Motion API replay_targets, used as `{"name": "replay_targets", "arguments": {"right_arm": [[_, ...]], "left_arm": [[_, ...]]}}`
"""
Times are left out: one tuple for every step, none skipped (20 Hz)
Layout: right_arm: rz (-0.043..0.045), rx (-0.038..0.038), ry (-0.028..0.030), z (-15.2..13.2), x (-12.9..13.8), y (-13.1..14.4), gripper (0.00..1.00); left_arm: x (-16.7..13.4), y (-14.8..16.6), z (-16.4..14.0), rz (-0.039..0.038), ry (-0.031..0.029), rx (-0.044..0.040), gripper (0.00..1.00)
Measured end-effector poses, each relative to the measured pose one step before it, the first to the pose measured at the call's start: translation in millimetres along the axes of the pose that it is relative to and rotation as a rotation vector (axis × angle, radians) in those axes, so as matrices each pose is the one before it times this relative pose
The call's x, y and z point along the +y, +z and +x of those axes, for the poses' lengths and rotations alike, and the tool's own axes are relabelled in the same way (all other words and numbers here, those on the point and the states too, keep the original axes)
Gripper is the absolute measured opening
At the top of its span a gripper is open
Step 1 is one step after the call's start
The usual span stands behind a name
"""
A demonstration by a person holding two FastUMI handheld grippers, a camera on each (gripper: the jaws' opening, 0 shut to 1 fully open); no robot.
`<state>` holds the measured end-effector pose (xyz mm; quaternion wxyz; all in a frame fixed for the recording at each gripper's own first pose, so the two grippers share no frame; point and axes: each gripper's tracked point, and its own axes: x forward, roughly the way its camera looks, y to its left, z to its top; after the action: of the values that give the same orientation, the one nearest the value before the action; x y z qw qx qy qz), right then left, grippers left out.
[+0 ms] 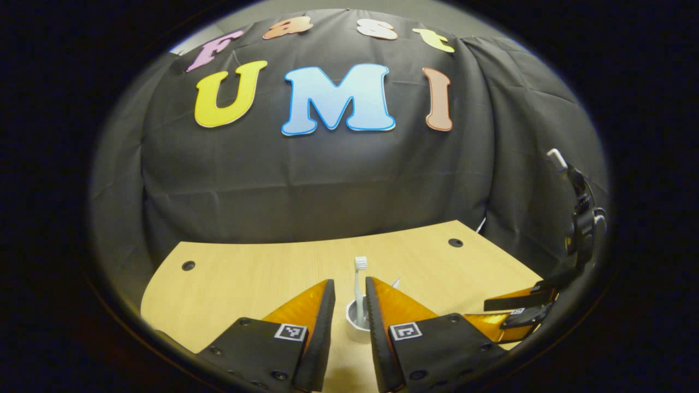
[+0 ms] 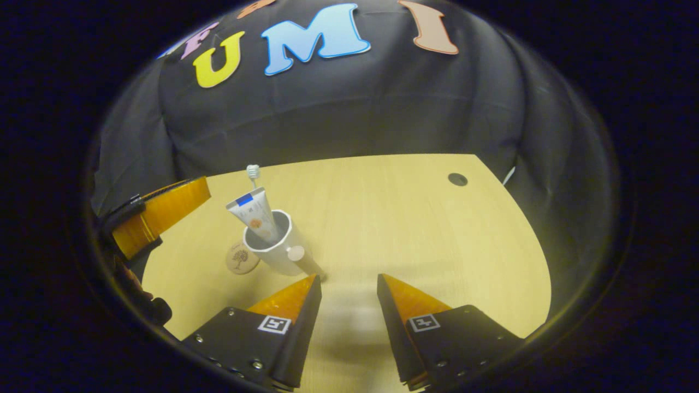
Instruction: Put the toothbrush and toothpaste on the desktop into the cup, then pick up the cup and place it on the coaster on the desktop.
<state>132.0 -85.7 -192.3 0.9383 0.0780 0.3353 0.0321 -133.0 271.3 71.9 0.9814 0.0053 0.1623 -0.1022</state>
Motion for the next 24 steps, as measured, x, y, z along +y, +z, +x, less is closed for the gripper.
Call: {"name": "replay_targets", "arguments": {"right_arm": [[-0.02284, 0.01294, 0.01731, 2.02, 3.80, 3.12, 0.63], [-0.02426, 0.01055, 0.01508, 2.18, 3.25, 1.72, 0.63], [-0.02817, 0.00976, 0.01453, 2.49, 2.40, 4.35, 0.64], [-0.02942, 0.01199, 0.01500, 3.37, 2.39, 3.19, 0.63], [-0.02873, 0.01440, 0.01483, 2.08, 3.26, 2.25, 0.63], [-0.02817, 0.01527, 0.01649, 2.08, 4.03, 1.31, 0.64], [-0.03090, 0.01571, 0.01527, 2.63, 3.48, 1.93, 0.63], [-0.03666, 0.01868, 0.01313, 4.35, 2.72, 0.55, 0.63], [-0.03999, 0.02376, 0.01734, 2.99, 4.07, 0.53, 0.63], [-0.04124, 0.02227, 0.01410, 4.00, 3.36, -0.32, 0.63], [-0.03714, 0.01689, 0.01242, 1.64, 1.94, 2.78, 0.63], [-0.03104, 0.01491, 0.01065, 2.92, 2.26, 2.06, 0.63], [-0.02507, 0.01500, 0.00905, 2.67, 0.22, 3.20, 0.63], [-0.02208, 0.01549, 0.00991, 3.36, 1.05, 1.83, 0.63], [-0.02145, 0.01570, 0.00777, 2.09, 0.13, 2.70, 0.63], [-0.02176, 0.01934, 0.00813, 2.03, 0.71, 0.91, 0.63], [-0.02245, 0.02430, 0.00721, 3.17, 0.23, 0.62, 0.63], [-0.02341, 0.02237, 0.00818, 4.79, 1.00, -0.04, 0.63], [-0.02093, 0.01976, 0.00599, 1.07, 1.44, -10.70, 0.63], [-0.01703, 0.01955, 0.00933, 3.38, 1.50, -0.61, 0.63], [-0.01509, 0.01792, 0.00704, 3.83, 1.59, -0.55, 0.63], [-0.01608, 0.01843, 0.00788, 5.07, 1.44, -0.96, 0.63], [-0.01856, 0.01620, 0.00017, 2.60, 0.72, 0.08, 0.63], [-0.01941, 0.01468, -0.00195, 1.17, -0.77, 0.13, 0.63]], "left_arm": [[2.03, -1.41, -3.24, -0.00724, -0.00716, -0.00148, 0.42], [2.11, 0.46, -2.11, -0.00407, -0.00255, -0.00020, 0.43], [4.53, -0.28, -2.88, 0.00018, 0.00357, -0.00047, 0.51], [5.30, 0.02, -2.37, 0.00235, 0.00949, -0.00157, 0.55], [5.83, -0.48, -2.24, 0.00133, 0.00982, 0.00013, 0.59], [3.91, -0.75, -2.31, -0.00214, 0.00569, 0.00143, 0.59], [4.63, -1.38, -2.23, -0.00065, 0.01062, 0.00327, 0.65], [5.46, -1.86, -1.22, -0.00140, 0.00657, 0.00205, 0.68], [2.99, -0.65, -2.61, -0.00073, 0.00611, 0.00243, 0.71], [3.16, -0.87, -2.40, 0.00033, 0.00682, 0.00201, 0.77], [3.95, -1.52, -3.09, 0.00165, 0.00940, 0.00034, 0.87], [3.42, -0.92, -2.77, 0.00043, 0.00605, -0.00022, 0.88], [2.96, -2.05, -3.72, 0.00146, 0.00860, 0.00148, 0.88], [4.91, -1.33, -3.58, 0.00076, 0.00934, 0.00083, 0.88], [3.42, -1.55, -2.35, 0.00148, 0.00638, 0.00432, 0.89], [4.04, -2.41, -3.17, 0.00069, 0.00614, 0.00275, 0.89], [3.15, -1.45, -3.52, -0.00120, 0.00463, 0.00265, 0.90], [4.10, -3.22, -3.64, -0.00250, 0.00503, 0.00310, 0.90], [4.81, -2.13, -3.56, -0.00027, 0.00723, 0.00452, 0.89], [4.98, -1.82, -3.02, 0.00073, 0.00669, 0.00246, 0.90], [4.58, -2.05, -2.89, 0.00100, 0.00681, 0.00370, 0.90], [4.85, -1.94, -2.17, 0.00039, 0.00621, 0.00442, 0.90], [4.83, -2.43, -3.22, 0.00054, 0.00870, 0.00405, 0.90], [4.86, -1.26, -3.18, 0.00011, 0.00867, 0.00271, 0.90]]}}
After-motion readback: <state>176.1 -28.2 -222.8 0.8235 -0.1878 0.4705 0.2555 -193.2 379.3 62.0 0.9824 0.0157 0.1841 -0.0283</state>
